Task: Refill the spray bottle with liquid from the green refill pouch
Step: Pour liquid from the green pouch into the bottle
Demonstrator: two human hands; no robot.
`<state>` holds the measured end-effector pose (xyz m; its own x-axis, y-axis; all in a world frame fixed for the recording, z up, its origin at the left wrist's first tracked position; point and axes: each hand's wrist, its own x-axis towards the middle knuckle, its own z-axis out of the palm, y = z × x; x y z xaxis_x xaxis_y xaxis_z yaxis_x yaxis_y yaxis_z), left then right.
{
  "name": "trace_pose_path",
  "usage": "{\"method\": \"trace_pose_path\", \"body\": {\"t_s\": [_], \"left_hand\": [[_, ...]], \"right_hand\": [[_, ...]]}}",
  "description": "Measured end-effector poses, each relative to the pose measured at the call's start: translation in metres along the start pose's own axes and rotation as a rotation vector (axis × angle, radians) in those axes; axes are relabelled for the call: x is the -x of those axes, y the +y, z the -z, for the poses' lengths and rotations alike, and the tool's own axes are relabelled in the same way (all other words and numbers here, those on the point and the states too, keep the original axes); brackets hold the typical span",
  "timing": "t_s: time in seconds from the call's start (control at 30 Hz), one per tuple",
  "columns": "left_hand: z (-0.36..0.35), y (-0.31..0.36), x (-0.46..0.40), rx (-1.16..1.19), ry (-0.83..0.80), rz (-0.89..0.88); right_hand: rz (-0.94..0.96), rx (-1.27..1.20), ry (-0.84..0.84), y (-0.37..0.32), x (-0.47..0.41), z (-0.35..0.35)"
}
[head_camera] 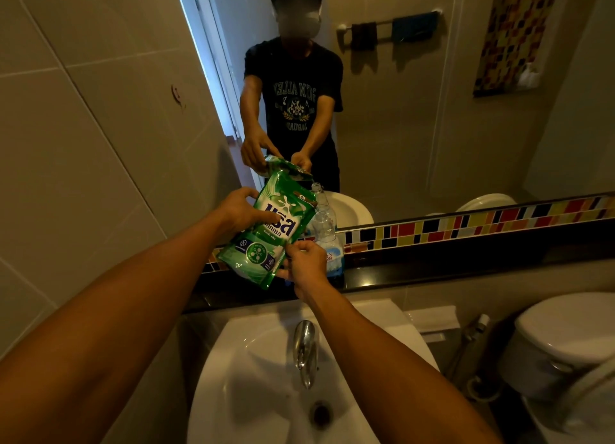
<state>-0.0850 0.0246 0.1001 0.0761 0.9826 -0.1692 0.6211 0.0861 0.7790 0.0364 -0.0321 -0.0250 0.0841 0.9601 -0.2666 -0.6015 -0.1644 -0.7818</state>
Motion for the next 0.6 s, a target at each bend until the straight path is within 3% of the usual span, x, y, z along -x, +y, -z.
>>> {"method": "trace_pose_path", "body": {"t_s": [0.6], "left_hand": [[-0.018,-0.041,0.002,0.095,0.145,-0.206]], "right_hand": [[0.0,0.069,0.069,0.018,-0.013,0.003]]}}
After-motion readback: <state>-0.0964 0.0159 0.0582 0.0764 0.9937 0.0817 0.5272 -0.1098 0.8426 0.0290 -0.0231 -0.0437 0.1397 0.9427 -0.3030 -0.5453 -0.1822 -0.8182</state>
